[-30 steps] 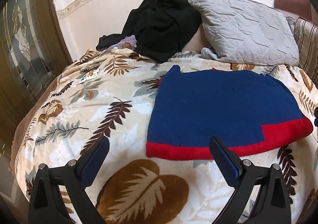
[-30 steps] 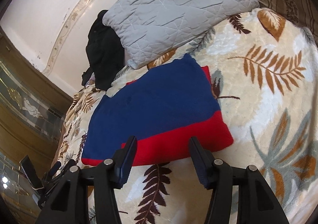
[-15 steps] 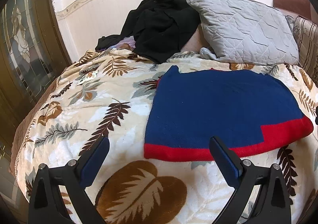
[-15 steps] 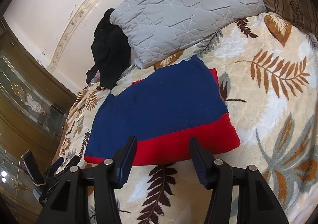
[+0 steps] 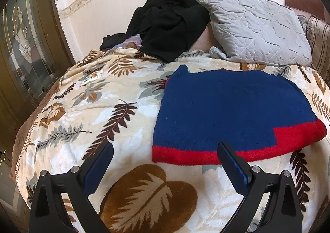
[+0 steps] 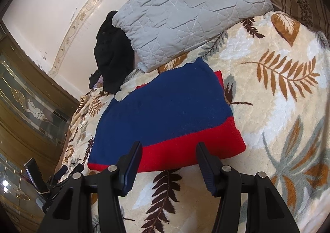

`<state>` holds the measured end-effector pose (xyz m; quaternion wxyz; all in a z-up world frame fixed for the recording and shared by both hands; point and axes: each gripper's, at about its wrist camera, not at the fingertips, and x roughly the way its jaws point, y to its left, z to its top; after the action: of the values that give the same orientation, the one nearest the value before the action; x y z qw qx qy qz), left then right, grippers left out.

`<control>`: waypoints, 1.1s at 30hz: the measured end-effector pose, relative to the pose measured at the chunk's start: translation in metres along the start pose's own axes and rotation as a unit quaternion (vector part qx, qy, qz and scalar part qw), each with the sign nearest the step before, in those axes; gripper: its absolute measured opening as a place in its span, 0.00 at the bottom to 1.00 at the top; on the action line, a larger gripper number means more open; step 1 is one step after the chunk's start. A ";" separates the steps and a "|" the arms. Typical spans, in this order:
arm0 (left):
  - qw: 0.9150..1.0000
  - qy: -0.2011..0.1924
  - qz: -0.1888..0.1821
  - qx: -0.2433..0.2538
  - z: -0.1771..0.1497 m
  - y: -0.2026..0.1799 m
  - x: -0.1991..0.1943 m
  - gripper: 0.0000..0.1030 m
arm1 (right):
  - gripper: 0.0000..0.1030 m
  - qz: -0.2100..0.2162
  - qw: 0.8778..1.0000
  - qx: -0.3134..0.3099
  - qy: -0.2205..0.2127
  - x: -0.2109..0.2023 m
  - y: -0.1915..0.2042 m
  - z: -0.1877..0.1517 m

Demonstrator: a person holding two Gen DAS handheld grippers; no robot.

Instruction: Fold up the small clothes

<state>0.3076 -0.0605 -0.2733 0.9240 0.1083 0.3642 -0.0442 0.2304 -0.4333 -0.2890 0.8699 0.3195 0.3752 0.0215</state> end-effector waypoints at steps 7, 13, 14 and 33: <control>0.996 0.069 0.003 -0.064 -0.002 0.036 0.034 0.97 | 0.47 -0.021 1.000 0.008 -0.005 0.006 -0.006 0.003; 0.990 0.110 0.026 -0.083 -0.004 0.044 0.071 0.97 | 0.41 -0.040 0.998 0.038 -0.002 0.027 -0.020 0.014; 0.989 0.119 0.031 -0.077 -0.006 0.042 0.078 0.97 | 0.41 -0.043 0.998 0.041 -0.002 0.031 -0.022 0.016; 0.926 0.194 -0.224 -0.234 -0.020 0.047 0.067 0.97 | 0.56 0.039 0.975 0.206 0.070 0.037 -0.072 -0.011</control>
<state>0.3510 -0.0100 -0.3251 0.8001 -0.1892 0.5515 -0.1414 0.2344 -0.4746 -0.3597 0.7552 0.5042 0.4188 -0.0002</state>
